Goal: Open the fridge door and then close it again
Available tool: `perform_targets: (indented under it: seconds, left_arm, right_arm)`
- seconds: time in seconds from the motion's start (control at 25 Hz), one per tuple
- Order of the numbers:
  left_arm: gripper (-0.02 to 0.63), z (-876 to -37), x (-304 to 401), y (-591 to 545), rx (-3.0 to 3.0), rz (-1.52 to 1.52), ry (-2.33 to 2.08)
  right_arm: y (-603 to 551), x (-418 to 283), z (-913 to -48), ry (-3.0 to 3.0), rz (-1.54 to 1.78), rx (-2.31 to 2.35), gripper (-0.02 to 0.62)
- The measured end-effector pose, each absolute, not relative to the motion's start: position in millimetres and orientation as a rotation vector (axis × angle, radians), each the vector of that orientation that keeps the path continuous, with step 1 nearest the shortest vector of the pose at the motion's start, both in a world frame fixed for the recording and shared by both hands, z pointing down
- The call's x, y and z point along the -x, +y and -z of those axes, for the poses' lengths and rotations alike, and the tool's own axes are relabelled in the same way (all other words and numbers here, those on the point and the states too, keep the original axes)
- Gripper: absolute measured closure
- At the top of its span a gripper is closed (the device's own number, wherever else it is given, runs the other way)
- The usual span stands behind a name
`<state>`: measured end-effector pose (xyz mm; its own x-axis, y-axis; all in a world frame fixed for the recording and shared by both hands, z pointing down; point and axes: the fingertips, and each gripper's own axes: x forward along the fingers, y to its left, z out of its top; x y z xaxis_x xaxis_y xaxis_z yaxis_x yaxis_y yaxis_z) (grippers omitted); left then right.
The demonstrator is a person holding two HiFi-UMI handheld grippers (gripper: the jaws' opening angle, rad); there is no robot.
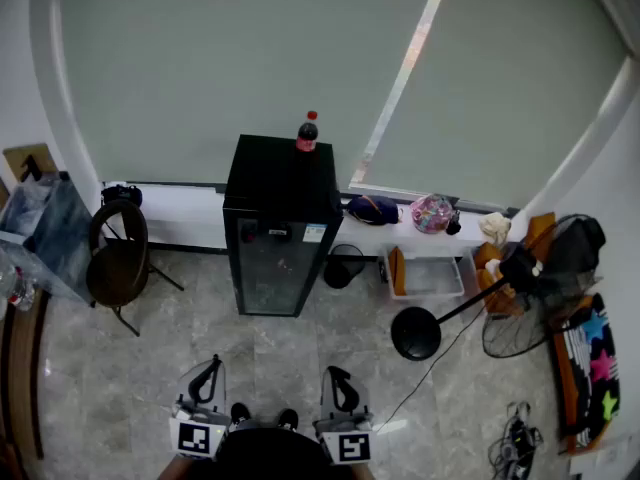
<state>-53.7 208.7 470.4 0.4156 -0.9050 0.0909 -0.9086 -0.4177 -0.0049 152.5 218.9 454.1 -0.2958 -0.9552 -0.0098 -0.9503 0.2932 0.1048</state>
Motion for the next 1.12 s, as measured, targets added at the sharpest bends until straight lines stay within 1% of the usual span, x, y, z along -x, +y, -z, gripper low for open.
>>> perform_targets:
  seconds: [0.52,0.92,1.04,1.12]
  left_arm:
    - [0.600,-473,55,203,-2.611,-0.129,-1.659]
    - [0.598,-467,65,201,-2.620,-0.132,-1.756]
    - [0.597,-468,66,200,-2.617,-0.130,-1.764]
    - [0.586,-467,66,199,-2.619,-0.125,-1.765]
  right_arm:
    - [212,-154,-460,-2.453,0.128,-1.840,0.586]
    - [207,-158,-461,-2.435,0.129,-1.865,0.583]
    - [208,-157,-460,-2.446,0.133,-1.863,0.570]
    - [207,-156,-458,-2.452,0.138,-1.876,0.545]
